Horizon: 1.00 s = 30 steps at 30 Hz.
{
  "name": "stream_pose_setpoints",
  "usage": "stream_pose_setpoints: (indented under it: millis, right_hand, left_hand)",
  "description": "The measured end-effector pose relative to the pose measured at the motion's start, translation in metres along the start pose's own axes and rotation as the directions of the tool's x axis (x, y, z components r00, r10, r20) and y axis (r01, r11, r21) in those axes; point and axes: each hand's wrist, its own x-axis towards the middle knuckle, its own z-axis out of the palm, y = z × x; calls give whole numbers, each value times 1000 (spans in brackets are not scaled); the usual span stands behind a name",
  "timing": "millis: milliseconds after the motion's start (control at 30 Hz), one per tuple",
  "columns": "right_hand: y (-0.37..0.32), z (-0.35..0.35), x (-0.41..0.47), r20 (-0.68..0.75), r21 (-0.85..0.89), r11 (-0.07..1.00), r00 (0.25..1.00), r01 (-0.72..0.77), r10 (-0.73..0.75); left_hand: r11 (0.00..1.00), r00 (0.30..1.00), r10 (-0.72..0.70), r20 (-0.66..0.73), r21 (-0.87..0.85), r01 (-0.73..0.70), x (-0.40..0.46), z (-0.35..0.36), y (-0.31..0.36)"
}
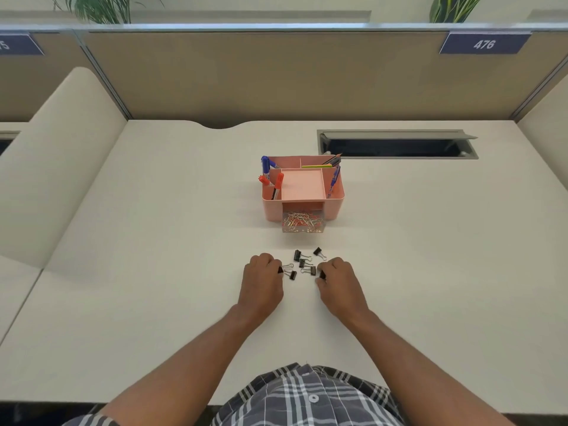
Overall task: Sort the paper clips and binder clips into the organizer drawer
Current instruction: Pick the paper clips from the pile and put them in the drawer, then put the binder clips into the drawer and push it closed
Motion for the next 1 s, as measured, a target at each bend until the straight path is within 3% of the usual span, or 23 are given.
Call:
stream_pose_setpoints:
  millis: [100, 233, 400, 700, 900, 1000]
  right_hand:
    - [0, -1, 0, -19, 37, 999, 1000, -13, 14]
    - [5, -12, 1, -97, 173, 977, 985, -122, 140]
    - [15, -10, -5, -23, 19, 992, 992, -124, 125]
    - [-3, -8, 12, -46, 6, 1000, 999, 9, -9]
    - [-10, -4, 21, 65, -179, 971, 987, 159, -149]
    - [-5, 1, 15, 58, -162, 965, 978, 207, -201]
  left_hand:
    - [999, 1000, -22, -4, -42, 22, 1, -3, -1]
    - [971, 983, -150, -101, -199, 128, -6, -7, -5]
    - [966, 969, -212, -125, -178, 189, -14, -12, -13]
    - [997, 997, -63, -35, -38, 61, -28, -4, -4]
    - [997, 999, -5, -49, -77, 1, -31, -5, -5]
    - [993, 997, -12, -81, -115, 3, -28, -6, -6]
